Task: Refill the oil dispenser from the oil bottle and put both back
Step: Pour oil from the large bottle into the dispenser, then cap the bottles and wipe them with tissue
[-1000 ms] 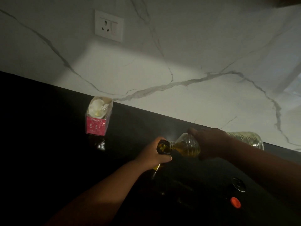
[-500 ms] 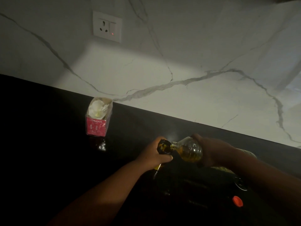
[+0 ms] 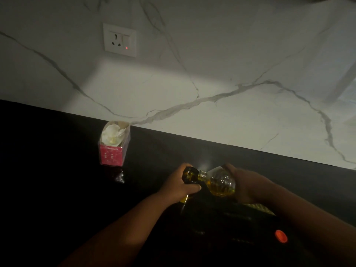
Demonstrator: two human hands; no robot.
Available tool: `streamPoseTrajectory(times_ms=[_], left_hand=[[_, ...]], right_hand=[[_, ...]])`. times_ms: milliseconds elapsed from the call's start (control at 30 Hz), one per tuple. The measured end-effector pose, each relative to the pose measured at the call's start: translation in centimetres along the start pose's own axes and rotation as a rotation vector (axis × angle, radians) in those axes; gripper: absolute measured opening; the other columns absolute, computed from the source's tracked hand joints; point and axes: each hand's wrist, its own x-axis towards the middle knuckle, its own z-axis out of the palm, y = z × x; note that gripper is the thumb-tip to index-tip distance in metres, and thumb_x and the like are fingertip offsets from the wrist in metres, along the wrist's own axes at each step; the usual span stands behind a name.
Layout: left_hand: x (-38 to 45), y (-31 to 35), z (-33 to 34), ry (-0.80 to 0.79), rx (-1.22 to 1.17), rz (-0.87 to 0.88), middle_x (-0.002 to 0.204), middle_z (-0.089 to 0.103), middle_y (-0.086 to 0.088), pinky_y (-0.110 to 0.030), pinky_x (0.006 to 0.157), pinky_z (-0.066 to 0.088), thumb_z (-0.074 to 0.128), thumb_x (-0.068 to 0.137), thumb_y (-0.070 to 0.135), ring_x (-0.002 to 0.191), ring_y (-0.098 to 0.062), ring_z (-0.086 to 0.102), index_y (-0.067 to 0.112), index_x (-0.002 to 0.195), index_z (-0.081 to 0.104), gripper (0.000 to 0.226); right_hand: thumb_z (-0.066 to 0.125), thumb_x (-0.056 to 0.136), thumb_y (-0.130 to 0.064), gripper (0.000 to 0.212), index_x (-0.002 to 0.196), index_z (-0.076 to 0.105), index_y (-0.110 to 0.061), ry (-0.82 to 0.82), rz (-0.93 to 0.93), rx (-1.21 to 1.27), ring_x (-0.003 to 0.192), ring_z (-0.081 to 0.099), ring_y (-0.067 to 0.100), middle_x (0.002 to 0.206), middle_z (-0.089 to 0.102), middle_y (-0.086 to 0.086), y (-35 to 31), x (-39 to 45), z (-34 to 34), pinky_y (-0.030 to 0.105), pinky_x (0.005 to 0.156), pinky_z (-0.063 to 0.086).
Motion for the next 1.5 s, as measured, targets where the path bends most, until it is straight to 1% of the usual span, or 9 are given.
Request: streamPoseTrajectory(times_ms=[267,467,700,933,1100,1233,1300,1400,1500], left_hand=[[-0.4,0.2,0.0,0.024,0.047,-0.028,0.11,0.062,0.001,-0.046,0.091,0.057,0.084,0.063,0.032,0.103,-0.019,0.064,0.05,0.107,0.051,0.058],[-0.7,0.6,-0.1,0.042,0.065,-0.063,0.114,0.06,0.001,-0.046,0.092,0.056,0.087,0.064,0.028,0.104,-0.019,0.064,0.044,0.114,0.051,0.063],[-1.0,1.8,-0.3,0.033,0.157,-0.123,0.121,0.058,0.0,-0.049,0.098,0.053,0.089,0.061,0.033,0.11,-0.02,0.062,0.044,0.118,0.051,0.07],[-1.2,2.8,-0.1,0.055,0.254,-0.198,0.13,0.051,0.001,-0.045,0.102,0.049,0.091,0.062,0.036,0.116,-0.019,0.057,0.038,0.141,0.034,0.097],[-1.7,3.5,-0.3,0.123,0.256,-0.208,0.129,0.053,0.004,-0.043,0.104,0.047,0.089,0.026,0.068,0.119,-0.017,0.056,0.036,0.141,0.036,0.131],[-2.4,4.1,0.1,0.265,0.381,-0.196,0.124,0.058,0.007,-0.046,0.104,0.046,0.078,0.028,0.084,0.118,-0.019,0.057,0.035,0.141,0.039,0.129],[-2.6,5.0,0.5,0.362,0.511,-0.191,0.126,0.057,0.007,-0.05,0.107,0.041,0.073,0.042,0.084,0.121,-0.021,0.055,0.037,0.14,0.042,0.113],[-2.7,6.5,1.9,0.475,0.669,-0.148,0.14,0.051,0.0,-0.049,0.113,0.032,0.073,0.065,0.072,0.131,-0.025,0.046,0.037,0.141,0.043,0.089],[-3.0,7.8,3.8,0.464,0.769,-0.115,0.153,0.038,-0.004,-0.049,0.12,0.014,0.066,0.062,0.08,0.144,-0.025,0.028,0.04,0.143,0.039,0.094]], right_hand=[[0.08,0.067,-0.036,0.088,0.137,0.029,-0.029,0.041,-0.022,0.026,0.104,0.058,0.015,0.12,0.058,-0.004,-0.2,-0.6,-0.2,0.025,0.085,0.045],[0.084,0.064,-0.035,0.076,0.118,0.031,-0.042,0.166,-0.031,0.451,0.084,0.055,-0.008,0.101,0.053,-0.022,1.0,-2.0,0.8,0.001,0.062,0.038],[0.088,0.065,-0.028,0.082,0.125,0.033,-0.04,0.372,-0.029,0.874,0.094,0.054,-0.012,0.11,0.053,-0.024,2.2,-3.5,1.1,0.006,0.069,0.042],[0.086,0.062,-0.029,0.091,0.129,0.026,-0.042,0.455,-0.023,1.103,0.101,0.058,-0.001,0.114,0.053,-0.019,4.4,-4.4,3.1,0.019,0.081,0.047],[0.087,0.065,-0.026,0.086,0.126,0.031,-0.049,0.436,-0.086,1.132,0.105,0.06,-0.004,0.116,0.059,-0.017,5.9,-4.6,4.7,0.015,0.082,0.05],[0.087,0.065,-0.033,0.079,0.126,0.037,-0.042,0.38,-0.088,1.144,0.103,0.062,-0.004,0.114,0.063,-0.014,6.6,-4.5,6.1,0.023,0.089,0.051],[0.086,0.064,-0.039,0.079,0.126,0.036,-0.041,0.366,-0.088,1.131,0.104,0.061,-0.004,0.117,0.061,-0.014,6.8,-4.3,6.3,0.021,0.089,0.05],[0.085,0.063,-0.046,0.083,0.126,0.031,-0.047,0.331,-0.112,1.13,0.108,0.058,-0.002,0.121,0.058,-0.016,7.2,-4.4,6.2,0.023,0.091,0.047],[0.084,0.055,-0.057,0.096,0.13,0.024,-0.049,0.283,-0.13,1.109,0.116,0.053,0.002,0.127,0.052,-0.018,7.7,-4.9,6.1,0.029,0.098,0.045]])
